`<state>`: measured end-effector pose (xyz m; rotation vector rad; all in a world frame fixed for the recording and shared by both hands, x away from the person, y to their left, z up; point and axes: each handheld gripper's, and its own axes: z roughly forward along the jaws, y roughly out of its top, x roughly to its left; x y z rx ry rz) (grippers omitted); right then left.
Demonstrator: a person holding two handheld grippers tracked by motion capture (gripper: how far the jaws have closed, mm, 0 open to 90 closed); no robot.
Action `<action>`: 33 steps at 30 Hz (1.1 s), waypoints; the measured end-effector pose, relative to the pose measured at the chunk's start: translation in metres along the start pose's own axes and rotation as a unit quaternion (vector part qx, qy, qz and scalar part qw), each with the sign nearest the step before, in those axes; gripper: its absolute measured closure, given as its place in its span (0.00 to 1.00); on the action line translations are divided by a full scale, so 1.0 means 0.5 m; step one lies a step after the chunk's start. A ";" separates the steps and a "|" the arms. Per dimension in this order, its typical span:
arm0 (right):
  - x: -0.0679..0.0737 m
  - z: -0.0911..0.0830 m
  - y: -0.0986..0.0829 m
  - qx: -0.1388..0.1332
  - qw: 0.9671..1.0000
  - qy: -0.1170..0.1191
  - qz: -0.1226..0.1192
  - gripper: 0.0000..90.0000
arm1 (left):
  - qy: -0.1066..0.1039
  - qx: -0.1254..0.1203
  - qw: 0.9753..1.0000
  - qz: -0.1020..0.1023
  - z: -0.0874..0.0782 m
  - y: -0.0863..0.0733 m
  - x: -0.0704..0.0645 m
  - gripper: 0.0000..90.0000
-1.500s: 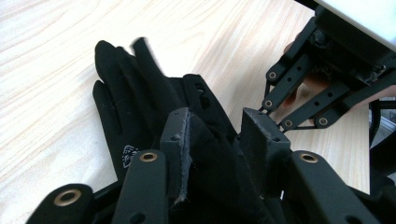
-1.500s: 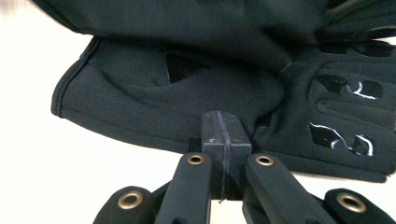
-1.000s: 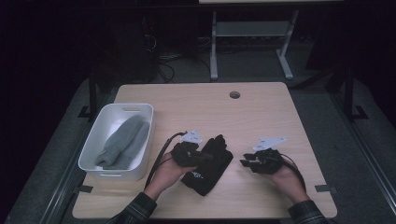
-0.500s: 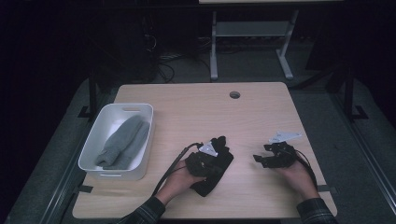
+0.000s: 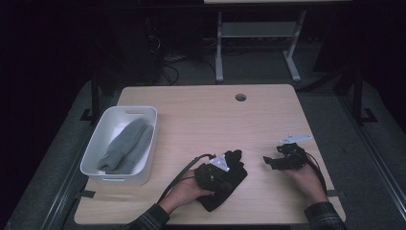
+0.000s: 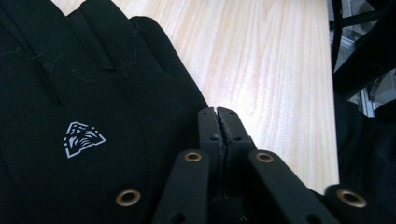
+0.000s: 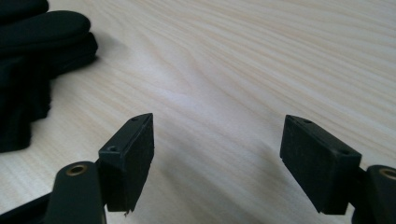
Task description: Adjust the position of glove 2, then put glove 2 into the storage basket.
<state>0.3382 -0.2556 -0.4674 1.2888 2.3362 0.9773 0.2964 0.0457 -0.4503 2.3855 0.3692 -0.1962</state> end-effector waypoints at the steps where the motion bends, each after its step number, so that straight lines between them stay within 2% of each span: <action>1: -0.003 0.002 0.000 -0.001 1.000 -0.001 -0.004 0.28 | -0.001 -0.005 1.000 -0.002 -0.002 0.000 -0.001 0.93; 5: -0.005 0.007 -0.001 0.007 1.000 -0.005 -0.004 0.26 | 0.008 -0.016 1.000 -0.004 -0.019 0.004 0.000 0.79; 8: -0.005 0.008 -0.001 0.009 1.000 -0.007 -0.006 0.25 | 0.029 -0.026 0.999 -0.010 -0.036 0.002 0.005 0.65; 15: -0.007 0.015 -0.005 0.013 1.000 -0.014 -0.005 0.22 | 0.074 -0.045 0.995 -0.044 -0.068 -0.014 0.032 0.39; 21: -0.004 0.018 -0.005 0.009 1.000 -0.014 -0.005 0.18 | 0.095 -0.038 0.992 -0.080 -0.061 -0.032 0.058 0.18; 23: -0.003 0.020 -0.005 0.007 1.000 -0.013 -0.008 0.17 | 0.100 -0.032 0.991 -0.085 -0.052 -0.033 0.062 0.15; 27: -0.002 0.021 -0.008 0.003 1.000 -0.015 -0.004 0.16 | 0.100 -0.027 0.991 -0.086 -0.037 -0.033 0.067 0.14; 29: -0.002 0.021 -0.011 -0.003 1.000 -0.015 -0.002 0.15 | 0.102 -0.033 0.990 -0.091 -0.028 -0.031 0.067 0.14; 33: -0.002 0.021 -0.012 -0.006 1.000 -0.015 -0.004 0.15 | 0.104 -0.029 0.990 -0.089 -0.016 -0.030 0.070 0.14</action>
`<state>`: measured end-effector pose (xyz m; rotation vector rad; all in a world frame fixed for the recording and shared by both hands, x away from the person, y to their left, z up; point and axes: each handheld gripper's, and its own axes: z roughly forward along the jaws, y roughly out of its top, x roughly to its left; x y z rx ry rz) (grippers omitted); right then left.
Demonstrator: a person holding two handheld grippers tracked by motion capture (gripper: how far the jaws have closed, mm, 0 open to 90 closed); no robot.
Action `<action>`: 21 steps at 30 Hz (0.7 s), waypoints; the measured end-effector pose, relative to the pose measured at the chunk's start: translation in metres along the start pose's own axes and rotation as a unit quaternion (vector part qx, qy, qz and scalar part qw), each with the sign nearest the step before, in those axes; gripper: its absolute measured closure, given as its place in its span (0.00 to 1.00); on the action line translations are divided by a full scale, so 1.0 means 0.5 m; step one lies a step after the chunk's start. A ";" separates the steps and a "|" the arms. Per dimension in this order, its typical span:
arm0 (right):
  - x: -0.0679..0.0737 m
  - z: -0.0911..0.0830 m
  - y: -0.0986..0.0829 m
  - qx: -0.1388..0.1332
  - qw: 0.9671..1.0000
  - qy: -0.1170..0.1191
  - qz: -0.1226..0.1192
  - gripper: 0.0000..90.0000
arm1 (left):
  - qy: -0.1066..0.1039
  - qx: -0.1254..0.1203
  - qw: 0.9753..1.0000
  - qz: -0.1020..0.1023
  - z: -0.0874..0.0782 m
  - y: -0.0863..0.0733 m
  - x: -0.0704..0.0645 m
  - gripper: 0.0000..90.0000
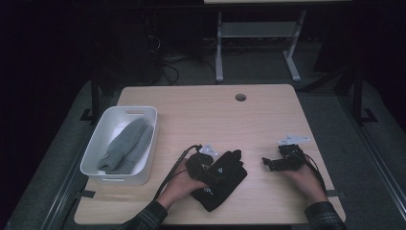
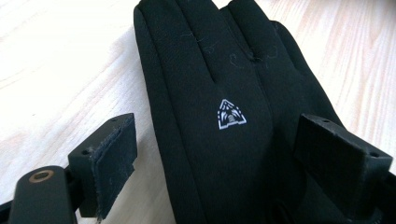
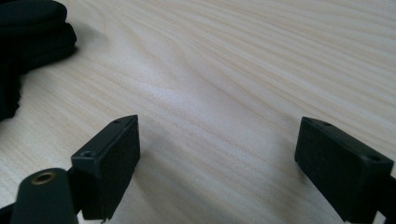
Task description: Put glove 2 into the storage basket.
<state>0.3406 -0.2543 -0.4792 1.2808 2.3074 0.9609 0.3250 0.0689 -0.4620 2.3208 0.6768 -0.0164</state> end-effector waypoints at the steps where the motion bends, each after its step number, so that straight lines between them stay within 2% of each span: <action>1: 0.000 0.000 0.000 0.000 1.000 0.000 0.000 0.15 | -0.001 -0.003 1.000 -0.002 0.004 0.000 -0.002 0.14; 4: 0.000 0.000 -0.001 -0.001 1.000 -0.001 -0.001 0.15 | 0.002 -0.003 1.000 0.002 0.008 -0.002 -0.005 0.14; 5: 0.000 0.000 -0.001 -0.001 1.000 -0.001 -0.001 0.15 | 0.005 0.000 1.000 0.011 0.008 -0.003 -0.006 0.14; 9: 0.001 0.000 -0.002 -0.004 1.000 -0.003 0.002 0.15 | 0.009 -0.002 1.000 0.015 0.010 -0.004 -0.010 0.14; 13: 0.001 0.000 -0.004 -0.006 1.000 -0.002 0.003 0.15 | 0.014 0.006 0.999 0.030 0.009 -0.003 -0.011 0.16; 14: 0.001 0.000 -0.005 -0.008 1.000 -0.002 0.002 0.14 | 0.008 0.000 1.000 0.026 0.010 -0.003 -0.014 0.17; 15: 0.001 0.001 -0.006 -0.010 1.000 -0.002 0.000 0.14 | 0.001 0.008 0.999 0.038 0.005 -0.002 -0.013 0.24; 16: 0.001 0.002 -0.007 -0.014 1.000 -0.002 -0.001 0.13 | 0.002 0.002 1.000 0.028 0.007 -0.002 -0.016 0.27; 20: 0.001 0.003 -0.008 -0.016 1.000 -0.002 -0.001 0.12 | -0.013 0.006 0.999 0.030 0.004 -0.001 -0.018 0.36; 21: 0.001 0.003 -0.008 -0.016 1.000 -0.001 -0.002 0.12 | -0.019 0.007 0.999 0.029 0.004 0.000 -0.018 0.42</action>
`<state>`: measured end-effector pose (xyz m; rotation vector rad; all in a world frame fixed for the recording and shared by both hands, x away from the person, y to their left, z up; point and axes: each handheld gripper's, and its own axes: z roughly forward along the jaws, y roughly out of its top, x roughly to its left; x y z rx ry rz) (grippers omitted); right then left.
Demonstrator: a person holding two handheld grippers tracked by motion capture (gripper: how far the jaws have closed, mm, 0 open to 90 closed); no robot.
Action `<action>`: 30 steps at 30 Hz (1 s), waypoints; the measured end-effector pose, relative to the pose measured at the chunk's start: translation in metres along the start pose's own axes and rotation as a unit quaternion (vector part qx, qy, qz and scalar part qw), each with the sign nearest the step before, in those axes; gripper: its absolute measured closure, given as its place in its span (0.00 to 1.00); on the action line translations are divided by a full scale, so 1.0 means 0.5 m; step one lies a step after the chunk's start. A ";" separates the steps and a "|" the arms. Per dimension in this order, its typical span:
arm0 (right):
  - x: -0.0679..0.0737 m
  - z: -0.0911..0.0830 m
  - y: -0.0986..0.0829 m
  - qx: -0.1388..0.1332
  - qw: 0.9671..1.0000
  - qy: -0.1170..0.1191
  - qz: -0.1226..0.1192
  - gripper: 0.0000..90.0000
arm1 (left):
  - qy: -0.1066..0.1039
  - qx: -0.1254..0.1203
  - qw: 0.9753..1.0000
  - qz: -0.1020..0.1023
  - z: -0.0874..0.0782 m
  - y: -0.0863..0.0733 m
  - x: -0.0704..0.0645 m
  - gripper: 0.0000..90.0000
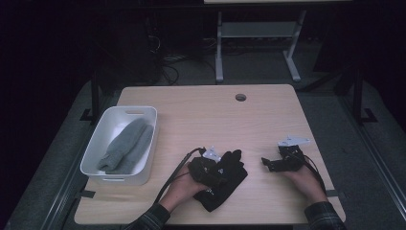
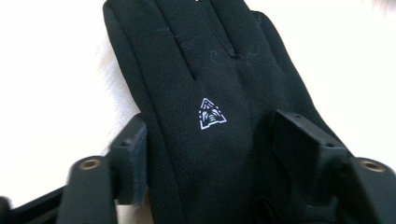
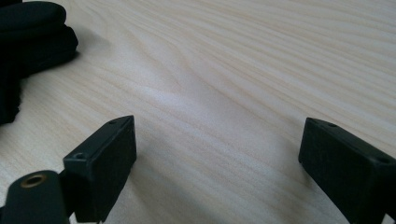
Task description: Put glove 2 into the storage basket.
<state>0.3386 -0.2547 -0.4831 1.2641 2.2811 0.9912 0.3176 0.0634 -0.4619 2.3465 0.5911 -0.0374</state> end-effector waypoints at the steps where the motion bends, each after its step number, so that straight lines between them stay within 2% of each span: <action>1: 0.000 0.000 0.000 0.000 1.000 0.000 0.000 0.12 | -0.005 0.004 1.000 -0.002 -0.001 0.001 0.000 0.46; 4: 0.000 0.001 0.001 0.000 1.000 0.000 -0.002 0.12 | -0.044 0.007 0.999 -0.017 -0.001 0.001 0.005 0.67; 7: 0.002 0.002 0.001 0.000 1.000 0.000 0.000 0.12 | -0.057 0.011 0.998 -0.022 -0.002 0.002 0.009 0.75; 9: 0.003 0.002 0.002 0.000 1.000 0.000 0.000 0.12 | -0.058 0.011 0.998 -0.016 -0.003 0.004 0.007 0.77; 11: 0.003 0.002 0.002 0.001 1.000 0.001 0.000 0.12 | -0.067 0.010 0.997 -0.025 -0.004 0.005 0.012 0.78; 13: 0.003 0.002 0.002 0.001 1.000 0.001 0.000 0.12 | -0.071 0.009 0.997 -0.023 -0.005 0.007 0.014 0.79; 18: 0.004 0.003 0.003 0.002 1.000 0.001 0.000 0.11 | -0.067 0.011 0.998 -0.014 -0.020 0.013 0.006 0.79; 21: 0.004 0.003 0.003 0.004 1.000 0.001 0.002 0.11 | -0.065 -0.006 0.998 -0.014 -0.040 0.026 0.003 0.79; 22: 0.004 0.002 0.002 0.004 1.000 0.001 0.002 0.11 | -0.067 -0.015 0.997 -0.019 -0.049 0.028 0.003 0.79; 24: 0.005 0.002 0.002 0.004 1.000 -0.001 0.003 0.10 | -0.074 -0.016 0.997 -0.028 -0.058 0.026 0.005 0.79; 27: 0.006 0.006 0.005 0.004 1.000 0.002 0.002 0.10 | -0.066 -0.011 0.997 -0.026 -0.072 0.027 0.011 0.79; 30: 0.006 0.006 0.005 0.004 1.000 0.003 0.000 0.10 | -0.055 -0.016 0.998 -0.027 -0.094 0.031 0.018 0.79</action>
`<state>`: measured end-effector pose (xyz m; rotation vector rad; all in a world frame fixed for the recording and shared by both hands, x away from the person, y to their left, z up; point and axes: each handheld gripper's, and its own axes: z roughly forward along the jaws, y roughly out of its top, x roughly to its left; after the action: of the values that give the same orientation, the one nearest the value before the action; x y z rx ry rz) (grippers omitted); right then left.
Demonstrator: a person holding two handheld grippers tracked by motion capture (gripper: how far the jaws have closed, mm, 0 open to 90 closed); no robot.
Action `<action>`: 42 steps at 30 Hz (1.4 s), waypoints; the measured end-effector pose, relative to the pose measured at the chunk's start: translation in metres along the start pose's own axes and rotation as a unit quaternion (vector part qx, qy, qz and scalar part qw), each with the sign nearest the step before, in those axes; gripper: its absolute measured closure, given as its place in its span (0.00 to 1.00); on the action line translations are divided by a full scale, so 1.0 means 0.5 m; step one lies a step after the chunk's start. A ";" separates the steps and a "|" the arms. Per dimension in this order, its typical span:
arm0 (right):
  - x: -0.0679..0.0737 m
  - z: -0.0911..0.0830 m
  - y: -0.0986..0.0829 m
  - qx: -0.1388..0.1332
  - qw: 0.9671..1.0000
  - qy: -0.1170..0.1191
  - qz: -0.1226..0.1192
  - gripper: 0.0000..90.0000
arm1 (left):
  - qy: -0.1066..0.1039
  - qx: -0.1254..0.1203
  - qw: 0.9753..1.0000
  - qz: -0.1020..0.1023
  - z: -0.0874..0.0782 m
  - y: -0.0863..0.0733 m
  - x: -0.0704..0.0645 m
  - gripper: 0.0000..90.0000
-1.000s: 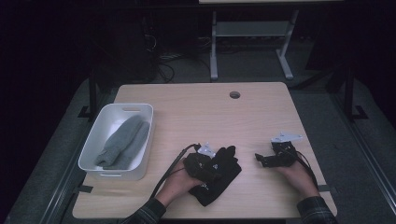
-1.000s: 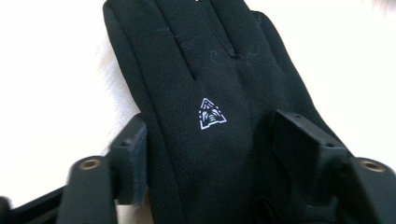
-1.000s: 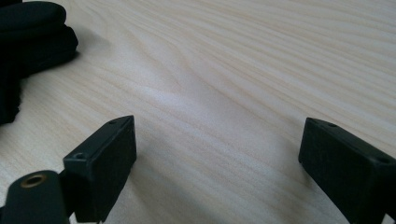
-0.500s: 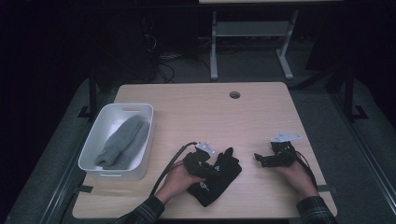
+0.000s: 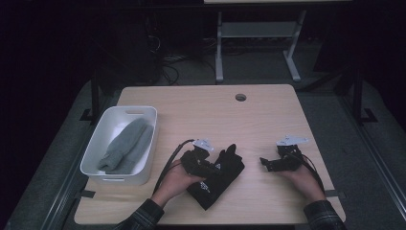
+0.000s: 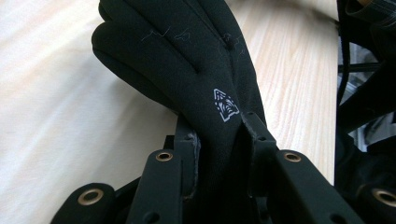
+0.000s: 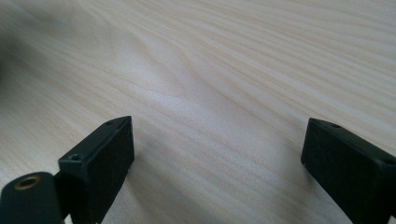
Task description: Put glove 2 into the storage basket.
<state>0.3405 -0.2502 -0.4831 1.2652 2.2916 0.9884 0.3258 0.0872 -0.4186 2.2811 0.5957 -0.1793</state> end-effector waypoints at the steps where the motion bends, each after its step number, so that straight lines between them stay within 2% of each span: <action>1: 0.000 0.000 0.000 0.000 1.000 0.000 0.000 0.10 | 0.002 -0.003 1.000 -0.003 -0.006 0.000 0.001 0.79; 3: 0.000 0.000 0.000 -0.001 1.000 0.000 0.000 0.10 | 0.012 -0.007 1.000 -0.009 -0.022 -0.001 0.003 0.79; 5: 0.000 0.000 0.000 -0.001 1.000 0.001 0.001 0.10 | 0.015 -0.009 1.000 -0.011 -0.037 -0.001 0.008 0.79; 11: 0.000 -0.006 -0.005 0.000 1.000 -0.001 0.000 0.10 | 0.026 -0.034 0.999 -0.028 -0.095 0.006 0.023 0.79; 15: 0.000 -0.006 -0.005 0.000 1.000 -0.001 0.000 0.10 | 0.045 -0.036 0.998 -0.030 -0.133 0.013 0.029 0.79; 25: 0.000 -0.002 -0.002 -0.001 1.000 -0.001 0.001 0.10 | 0.073 -0.039 0.996 -0.038 -0.212 0.019 0.047 0.79; 36: 0.000 -0.003 -0.003 -0.001 1.000 -0.002 0.002 0.10 | 0.109 -0.051 0.991 -0.055 -0.301 0.011 0.077 0.79; 42: 0.000 -0.003 -0.003 -0.001 1.000 -0.003 0.002 0.10 | 0.131 -0.058 0.987 -0.071 -0.351 -0.003 0.097 0.79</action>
<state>0.3386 -0.2511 -0.4831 1.2710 2.2848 0.9873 0.3590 0.2302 -0.3109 2.1650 0.8815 0.0882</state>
